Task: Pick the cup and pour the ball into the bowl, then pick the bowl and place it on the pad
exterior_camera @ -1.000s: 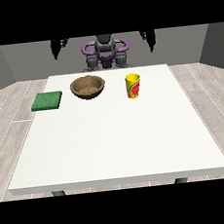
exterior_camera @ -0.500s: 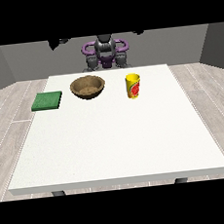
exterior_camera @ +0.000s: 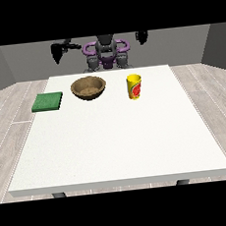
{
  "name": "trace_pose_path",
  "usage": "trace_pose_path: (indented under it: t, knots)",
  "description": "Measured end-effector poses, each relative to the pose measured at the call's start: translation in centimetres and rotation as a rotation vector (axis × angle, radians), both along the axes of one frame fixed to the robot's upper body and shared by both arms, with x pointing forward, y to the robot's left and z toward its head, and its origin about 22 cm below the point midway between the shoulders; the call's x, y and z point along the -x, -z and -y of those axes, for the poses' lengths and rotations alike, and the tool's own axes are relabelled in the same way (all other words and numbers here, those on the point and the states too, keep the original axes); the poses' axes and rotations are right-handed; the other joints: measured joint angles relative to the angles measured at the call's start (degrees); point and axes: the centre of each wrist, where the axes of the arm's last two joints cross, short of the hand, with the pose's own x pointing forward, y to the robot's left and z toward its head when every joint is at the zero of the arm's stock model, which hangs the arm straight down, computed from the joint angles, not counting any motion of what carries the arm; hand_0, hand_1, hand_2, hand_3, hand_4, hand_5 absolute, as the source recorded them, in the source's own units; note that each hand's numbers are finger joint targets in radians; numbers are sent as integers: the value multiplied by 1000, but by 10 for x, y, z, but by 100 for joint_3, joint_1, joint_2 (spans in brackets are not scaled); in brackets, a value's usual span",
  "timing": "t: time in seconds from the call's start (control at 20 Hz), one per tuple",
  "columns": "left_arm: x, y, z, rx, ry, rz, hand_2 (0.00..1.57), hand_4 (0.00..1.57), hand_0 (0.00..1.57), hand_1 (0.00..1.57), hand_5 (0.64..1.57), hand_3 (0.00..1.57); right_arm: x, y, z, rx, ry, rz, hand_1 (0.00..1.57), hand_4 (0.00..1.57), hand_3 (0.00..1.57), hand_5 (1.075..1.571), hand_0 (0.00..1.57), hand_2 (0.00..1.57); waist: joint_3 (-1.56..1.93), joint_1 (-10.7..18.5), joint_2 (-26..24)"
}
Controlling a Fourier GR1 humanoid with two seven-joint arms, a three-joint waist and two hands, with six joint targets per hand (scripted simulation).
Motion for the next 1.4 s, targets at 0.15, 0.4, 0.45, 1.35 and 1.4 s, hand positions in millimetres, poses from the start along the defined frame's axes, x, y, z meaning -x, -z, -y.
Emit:
trace_pose_path:
  t: [0.15, 0.4, 0.45, 1.35, 1.4]
  knots:
    - [-22, -8, -14, -33, -31, 65, 0, 0, 0, 0, 1269, 0, -11, -5, -1, 6, -28, 67, 0, 0, 0, 1562, 0, 0, -1, -120, 525]
    - [-46, 1, -34, -81, -70, 109, 0, 0, 0, 0, 1258, 0, -26, -9, 12, 26, -42, 122, 0, 0, 0, 1560, 0, 0, -1, -242, 967]
    - [-51, 3, -34, -88, -74, 100, 0, 0, 0, 0, 1257, 0, -28, -6, 15, 27, -43, 115, 0, 0, 0, 1560, 0, 0, -3, -262, 943]
    - [-92, 79, -30, -111, -175, 126, 0, 0, 0, 0, 1262, 0, -48, 3, 57, 25, -60, 147, 0, 0, 0, 1559, 0, 0, -3, -623, 1284]
    - [-96, 79, -30, -108, -181, 131, 0, 0, 0, 0, 1254, 0, -49, 1, 62, 25, -66, 156, 0, 0, 0, 1558, 0, 0, -3, -672, 1336]
